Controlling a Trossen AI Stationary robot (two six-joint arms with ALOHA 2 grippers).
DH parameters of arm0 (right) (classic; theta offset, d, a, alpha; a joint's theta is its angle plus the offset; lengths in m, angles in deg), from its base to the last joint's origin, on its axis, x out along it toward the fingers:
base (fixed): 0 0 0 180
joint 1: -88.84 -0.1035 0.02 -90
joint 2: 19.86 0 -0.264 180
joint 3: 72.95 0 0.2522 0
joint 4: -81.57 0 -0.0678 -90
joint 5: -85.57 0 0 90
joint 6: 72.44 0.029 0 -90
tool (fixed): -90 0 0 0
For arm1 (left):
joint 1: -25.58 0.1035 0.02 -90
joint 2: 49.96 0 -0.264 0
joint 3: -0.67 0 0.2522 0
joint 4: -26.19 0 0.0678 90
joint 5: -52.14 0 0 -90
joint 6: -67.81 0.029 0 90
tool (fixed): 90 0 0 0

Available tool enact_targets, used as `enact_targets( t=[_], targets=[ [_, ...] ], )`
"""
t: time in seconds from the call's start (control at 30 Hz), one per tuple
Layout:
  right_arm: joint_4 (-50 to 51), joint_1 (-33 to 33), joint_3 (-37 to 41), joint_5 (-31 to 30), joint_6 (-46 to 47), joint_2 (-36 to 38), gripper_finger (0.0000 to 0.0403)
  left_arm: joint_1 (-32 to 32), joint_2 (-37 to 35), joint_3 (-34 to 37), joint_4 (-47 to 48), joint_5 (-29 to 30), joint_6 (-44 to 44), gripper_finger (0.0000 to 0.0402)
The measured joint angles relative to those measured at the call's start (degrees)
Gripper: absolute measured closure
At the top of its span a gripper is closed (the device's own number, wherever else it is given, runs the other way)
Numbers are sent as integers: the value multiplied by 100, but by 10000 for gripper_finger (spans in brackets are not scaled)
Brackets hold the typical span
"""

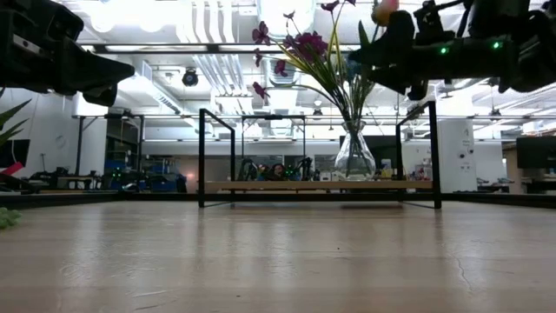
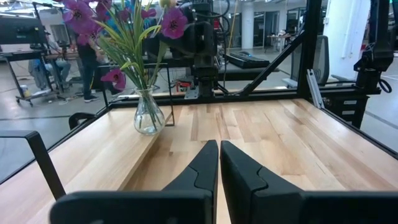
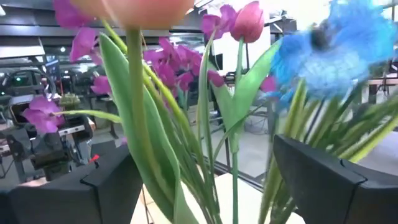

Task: Pick and place flowers into a vace then onto a shelf
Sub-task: Put the transparent vase on the shelf

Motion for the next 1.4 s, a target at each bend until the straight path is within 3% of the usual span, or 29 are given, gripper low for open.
enact_targets(
  t=[0.77,0.93,1.13,1.4],
  targets=[
    [3947,-428,0,25,16,2785,74,2,-1,-2,2,1,0,402],
    [4613,-621,0,649,18,3151,74,1,-1,-1,2,2,0,402],
    [5071,-1012,0,905,8,3518,74,2,0,0,2,0,0,402],
    [5467,-1513,60,2198,364,3702,77,2,0,-2,2,0,0,402]
  ],
)
